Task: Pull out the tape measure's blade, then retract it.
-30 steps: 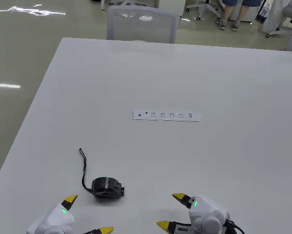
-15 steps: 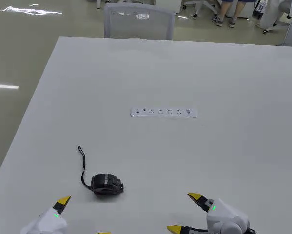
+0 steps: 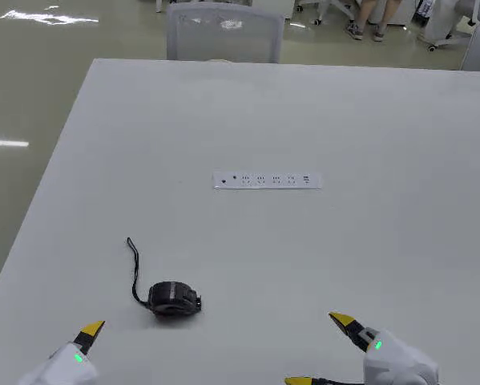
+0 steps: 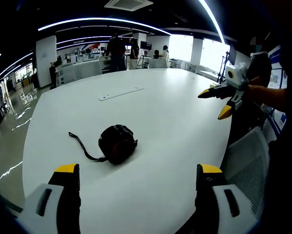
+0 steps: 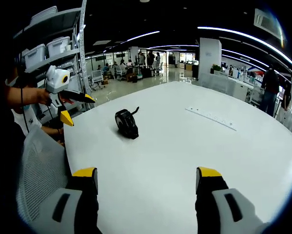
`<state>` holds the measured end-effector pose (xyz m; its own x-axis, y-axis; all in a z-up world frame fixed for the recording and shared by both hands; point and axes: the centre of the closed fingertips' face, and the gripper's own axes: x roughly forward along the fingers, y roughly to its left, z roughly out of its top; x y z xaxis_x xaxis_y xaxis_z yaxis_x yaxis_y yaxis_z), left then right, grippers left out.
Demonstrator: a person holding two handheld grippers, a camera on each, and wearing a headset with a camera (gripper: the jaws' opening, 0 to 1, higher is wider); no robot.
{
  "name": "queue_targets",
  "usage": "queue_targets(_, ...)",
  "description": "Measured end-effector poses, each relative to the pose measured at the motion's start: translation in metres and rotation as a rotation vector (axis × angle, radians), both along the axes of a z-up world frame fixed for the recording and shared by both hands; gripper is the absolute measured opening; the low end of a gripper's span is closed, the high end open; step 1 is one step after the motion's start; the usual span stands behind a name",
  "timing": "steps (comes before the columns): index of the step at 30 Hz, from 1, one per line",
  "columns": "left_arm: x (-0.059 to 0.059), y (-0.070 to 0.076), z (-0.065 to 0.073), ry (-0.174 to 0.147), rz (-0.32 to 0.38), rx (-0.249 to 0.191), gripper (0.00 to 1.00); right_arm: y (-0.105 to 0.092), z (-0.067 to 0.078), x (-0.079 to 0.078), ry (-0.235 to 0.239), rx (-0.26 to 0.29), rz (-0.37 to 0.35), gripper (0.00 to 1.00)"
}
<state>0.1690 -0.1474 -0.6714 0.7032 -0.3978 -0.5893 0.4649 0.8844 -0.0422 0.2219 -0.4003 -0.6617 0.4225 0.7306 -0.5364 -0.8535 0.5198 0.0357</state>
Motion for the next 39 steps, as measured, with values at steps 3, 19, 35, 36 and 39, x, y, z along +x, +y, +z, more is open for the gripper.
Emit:
queue_targets(3,-0.002,0.000,0.004,-0.008,-0.011,0.007,0.99,-0.001,0.005,-0.003,-0.009,0.003,0.011,0.86)
queue_targets(19,-0.007,0.005,0.011,-0.019,0.001,0.007,0.99,-0.011,0.013,-0.005,-0.015,0.000,0.005,0.88)
queue_targets(35,-0.006,0.008,0.011,-0.031,-0.004,0.014,0.99,-0.011,0.012,-0.004,-0.011,-0.003,0.005,0.87)
queue_targets(36,-0.006,0.008,0.011,-0.030,-0.004,0.015,0.99,-0.011,0.012,-0.004,-0.011,-0.003,0.004,0.87)
queue_targets(39,-0.006,0.008,0.010,-0.030,-0.005,0.017,0.99,-0.011,0.013,-0.003,-0.013,-0.004,0.003,0.87)
